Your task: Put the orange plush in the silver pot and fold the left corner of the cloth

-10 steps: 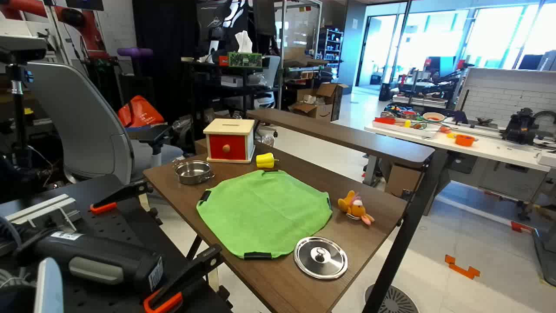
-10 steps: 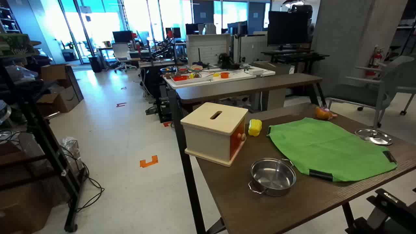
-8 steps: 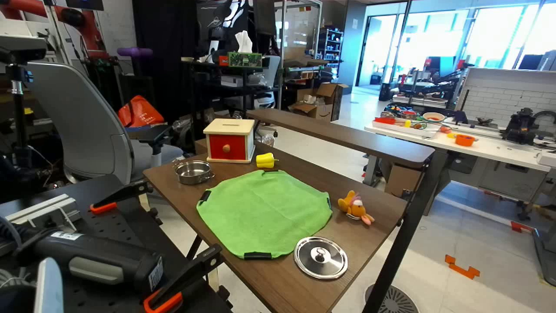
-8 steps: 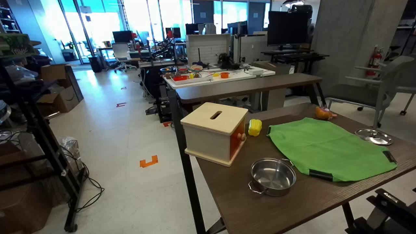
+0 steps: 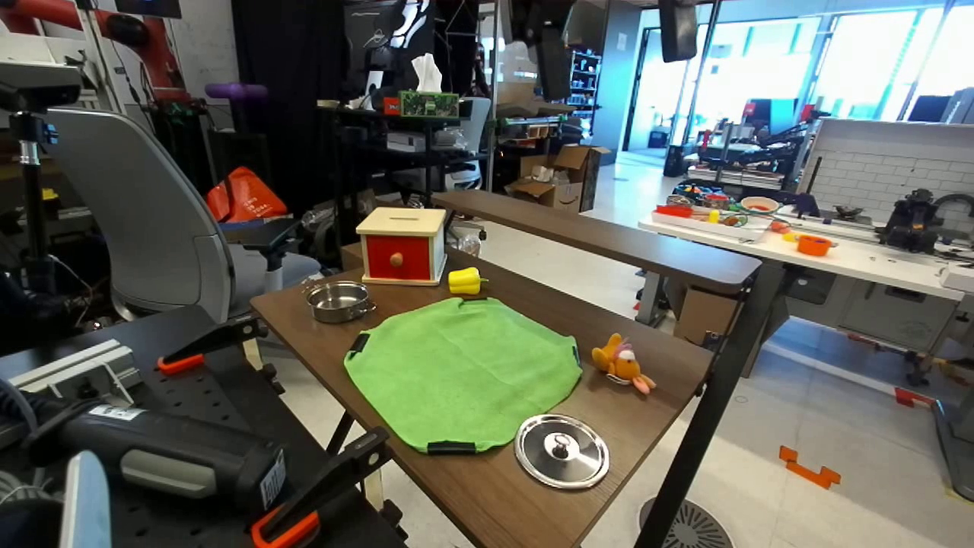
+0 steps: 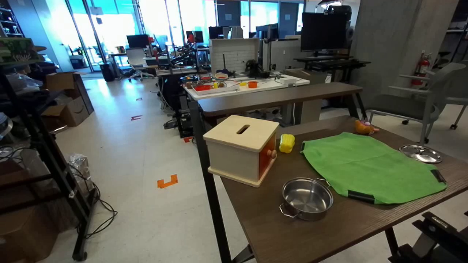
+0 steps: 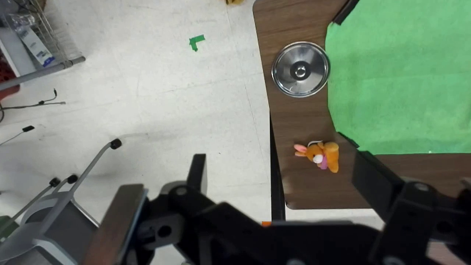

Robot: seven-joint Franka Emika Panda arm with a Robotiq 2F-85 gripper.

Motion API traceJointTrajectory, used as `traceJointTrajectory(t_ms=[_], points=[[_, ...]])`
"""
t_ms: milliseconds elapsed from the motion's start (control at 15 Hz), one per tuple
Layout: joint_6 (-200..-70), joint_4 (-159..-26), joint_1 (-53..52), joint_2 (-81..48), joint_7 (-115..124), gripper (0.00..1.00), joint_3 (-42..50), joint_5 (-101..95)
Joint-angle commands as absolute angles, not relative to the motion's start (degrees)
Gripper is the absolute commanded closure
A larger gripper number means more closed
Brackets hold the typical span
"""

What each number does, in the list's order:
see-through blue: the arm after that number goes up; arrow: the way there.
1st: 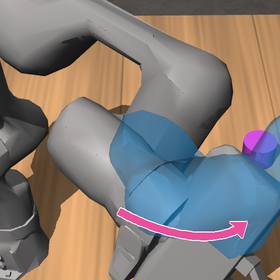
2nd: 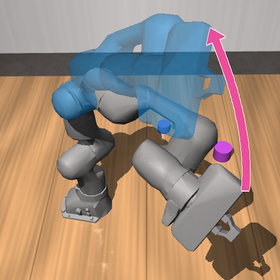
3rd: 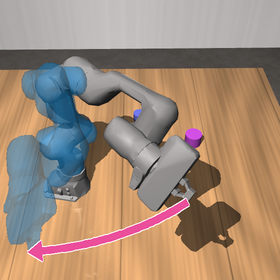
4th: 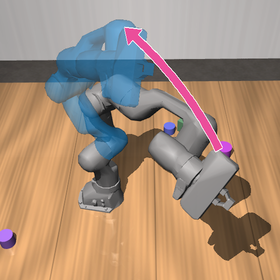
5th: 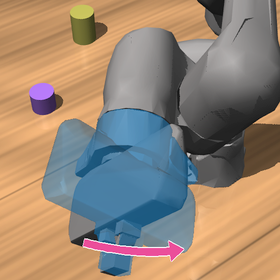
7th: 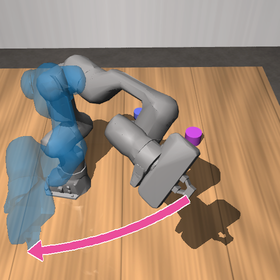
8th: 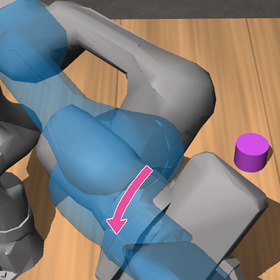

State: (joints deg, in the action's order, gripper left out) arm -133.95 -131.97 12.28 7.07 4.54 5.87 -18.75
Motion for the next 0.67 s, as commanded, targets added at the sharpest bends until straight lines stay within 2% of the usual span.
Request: traceJointTrajectory(t_ms=[0, 267, 600], points=[[-135.38, -121.94, 11.02, -3.9, 4.22, 0.0, 6.83, -16.07], [-133.37, -112.52, 10.12, -15.72, 0.05, 0.0, 6.27, -10.71], [-137.16, -103.23, 9.77, -31.58, -0.87, 0.0, 5.53, -6.61]])
